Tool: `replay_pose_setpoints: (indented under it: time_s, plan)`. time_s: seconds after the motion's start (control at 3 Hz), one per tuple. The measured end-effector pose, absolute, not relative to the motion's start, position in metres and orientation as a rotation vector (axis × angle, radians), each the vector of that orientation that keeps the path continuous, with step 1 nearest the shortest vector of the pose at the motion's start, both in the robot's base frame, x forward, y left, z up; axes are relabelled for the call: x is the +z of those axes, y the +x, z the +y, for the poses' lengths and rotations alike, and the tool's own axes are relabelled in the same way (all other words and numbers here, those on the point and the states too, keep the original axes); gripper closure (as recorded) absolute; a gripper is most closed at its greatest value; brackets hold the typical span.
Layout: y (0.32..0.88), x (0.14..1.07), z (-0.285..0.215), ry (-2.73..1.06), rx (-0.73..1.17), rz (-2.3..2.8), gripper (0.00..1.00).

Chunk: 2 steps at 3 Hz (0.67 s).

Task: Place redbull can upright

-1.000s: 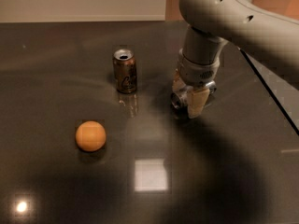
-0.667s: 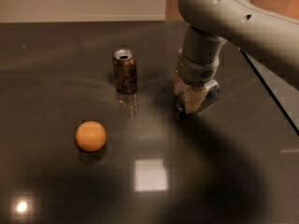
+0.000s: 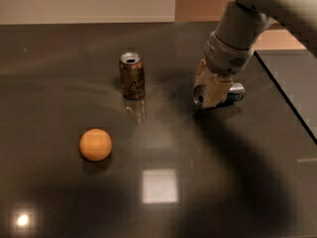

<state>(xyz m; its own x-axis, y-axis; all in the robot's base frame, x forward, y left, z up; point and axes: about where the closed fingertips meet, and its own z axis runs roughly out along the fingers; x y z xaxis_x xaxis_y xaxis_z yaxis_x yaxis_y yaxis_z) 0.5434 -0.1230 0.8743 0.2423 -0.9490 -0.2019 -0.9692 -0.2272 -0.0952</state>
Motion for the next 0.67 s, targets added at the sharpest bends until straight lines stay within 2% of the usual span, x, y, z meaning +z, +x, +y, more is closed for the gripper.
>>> replay_pose_setpoints:
  time_s: [0.67]
  plan:
    - [0.535,0.922,-0.131,-1.92,0.524,1.771,1.0]
